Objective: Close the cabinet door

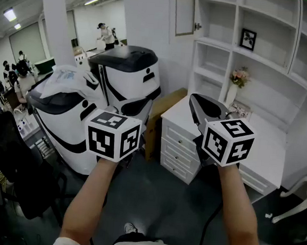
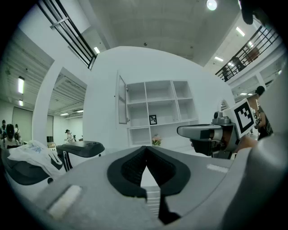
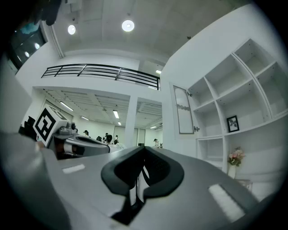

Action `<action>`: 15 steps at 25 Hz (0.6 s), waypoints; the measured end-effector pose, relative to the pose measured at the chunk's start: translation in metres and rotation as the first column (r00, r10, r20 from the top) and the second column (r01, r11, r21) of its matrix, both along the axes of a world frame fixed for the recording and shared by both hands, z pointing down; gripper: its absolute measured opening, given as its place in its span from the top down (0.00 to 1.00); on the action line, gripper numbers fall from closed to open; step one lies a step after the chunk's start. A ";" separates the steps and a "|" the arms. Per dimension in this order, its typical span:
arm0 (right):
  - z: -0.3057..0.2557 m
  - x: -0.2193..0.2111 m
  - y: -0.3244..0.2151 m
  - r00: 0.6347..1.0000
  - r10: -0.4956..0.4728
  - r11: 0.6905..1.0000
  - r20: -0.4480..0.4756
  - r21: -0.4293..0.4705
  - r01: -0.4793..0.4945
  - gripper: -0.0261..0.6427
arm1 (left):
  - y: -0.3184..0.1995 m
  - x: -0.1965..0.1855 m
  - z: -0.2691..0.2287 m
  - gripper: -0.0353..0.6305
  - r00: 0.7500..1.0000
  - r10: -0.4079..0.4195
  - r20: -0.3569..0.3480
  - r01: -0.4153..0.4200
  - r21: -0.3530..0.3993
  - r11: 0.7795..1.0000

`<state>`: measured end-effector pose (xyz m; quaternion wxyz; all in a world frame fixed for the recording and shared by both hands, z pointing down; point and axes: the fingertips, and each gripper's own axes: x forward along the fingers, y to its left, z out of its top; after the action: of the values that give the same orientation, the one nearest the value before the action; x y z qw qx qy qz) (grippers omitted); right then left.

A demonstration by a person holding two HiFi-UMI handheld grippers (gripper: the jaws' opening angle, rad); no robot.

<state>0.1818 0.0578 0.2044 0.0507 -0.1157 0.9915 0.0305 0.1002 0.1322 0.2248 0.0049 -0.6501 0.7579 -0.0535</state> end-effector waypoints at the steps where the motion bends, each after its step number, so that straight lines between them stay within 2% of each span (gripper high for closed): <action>1: 0.001 -0.002 0.000 1.000 0.002 1.000 -0.001 -0.002 -0.002 0.96 | -0.001 -0.001 0.001 0.95 1.000 0.003 0.000 -0.003 -0.003 1.000; 9: 0.006 -0.027 -0.014 0.999 0.035 0.999 -0.002 -0.015 -0.035 0.95 | -0.011 -0.033 0.009 0.95 1.000 0.021 0.008 -0.020 -0.026 0.999; 15: 0.001 -0.062 -0.031 0.997 0.074 0.997 -0.017 0.001 -0.074 0.87 | -0.031 -0.074 0.010 0.95 0.998 0.056 0.008 -0.056 -0.035 0.998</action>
<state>0.1195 0.0272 0.2055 0.0413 -0.1519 0.9870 0.0336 0.0264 0.1017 0.2344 -0.0014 -0.6708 0.7384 -0.0693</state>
